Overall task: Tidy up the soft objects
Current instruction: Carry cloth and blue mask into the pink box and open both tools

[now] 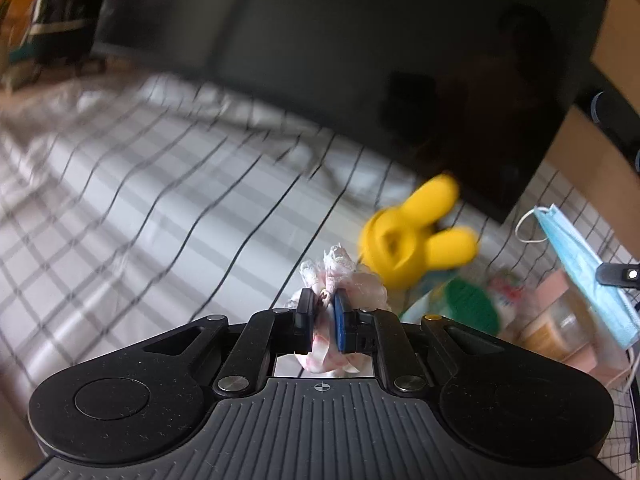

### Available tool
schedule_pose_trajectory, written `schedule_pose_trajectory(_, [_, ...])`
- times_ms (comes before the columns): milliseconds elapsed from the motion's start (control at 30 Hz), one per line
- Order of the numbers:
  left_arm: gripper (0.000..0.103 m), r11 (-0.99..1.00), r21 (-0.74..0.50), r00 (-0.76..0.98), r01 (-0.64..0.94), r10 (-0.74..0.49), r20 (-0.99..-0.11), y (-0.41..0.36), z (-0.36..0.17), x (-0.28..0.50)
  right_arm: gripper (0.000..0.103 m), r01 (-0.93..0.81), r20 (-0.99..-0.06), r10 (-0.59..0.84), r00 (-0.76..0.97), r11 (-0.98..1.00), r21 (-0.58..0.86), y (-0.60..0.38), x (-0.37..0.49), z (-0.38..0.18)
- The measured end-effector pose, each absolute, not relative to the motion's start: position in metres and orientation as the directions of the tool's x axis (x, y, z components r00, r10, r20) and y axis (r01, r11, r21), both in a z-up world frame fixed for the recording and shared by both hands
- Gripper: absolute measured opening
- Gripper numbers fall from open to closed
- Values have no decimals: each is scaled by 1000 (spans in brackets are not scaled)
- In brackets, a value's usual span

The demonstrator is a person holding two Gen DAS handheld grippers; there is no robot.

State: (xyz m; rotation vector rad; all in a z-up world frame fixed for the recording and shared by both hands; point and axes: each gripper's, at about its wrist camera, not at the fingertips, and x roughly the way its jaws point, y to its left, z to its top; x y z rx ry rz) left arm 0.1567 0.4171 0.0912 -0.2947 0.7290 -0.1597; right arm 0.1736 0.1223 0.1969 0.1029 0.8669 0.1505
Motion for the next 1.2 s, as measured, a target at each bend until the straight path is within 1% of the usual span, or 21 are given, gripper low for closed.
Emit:
schedule_pose_trajectory(133, [13,950,-298,770,89,-255,-585,393,125,162,5,-109,-695,166,700,986,125,101,160,236])
schedule_pose_trajectory(333, [13,940,-281,789,195,-320,-525,330,170,164,5,-100,-620,125,775,992,74,56,135,272])
schedule_pose_trajectory(467, [13,920,-263,771,290,-387,-505,272,188,164,5,-60,-588,86,804,996,64,17,117,283])
schedule_pose_trajectory(700, [13,856,-287,689,430,-517,-508,170,190,160,6,27,-566,17,824,997,69,-58,85,284])
schedule_pose_trajectory(833, [13,817,-287,632,499,-570,-524,118,186,160,6,68,-570,-14,822,995,74,-92,72,279])
schedule_pose_trajectory(933, [13,786,-306,585,538,-609,-536,87,184,159,6,101,-588,-21,809,989,105,-119,66,271])
schedule_pose_trajectory(1000, [13,770,-323,557,550,-627,-546,69,178,160,6,113,-611,-10,791,985,130,-133,67,264])
schedule_pose_trajectory(1100, [13,747,-364,502,556,-651,-570,44,162,166,6,131,-674,31,738,973,189,-150,78,244])
schedule_pose_trajectory(1200, [13,742,-391,457,544,-653,-604,25,141,175,6,168,-716,64,695,954,248,-162,89,225])
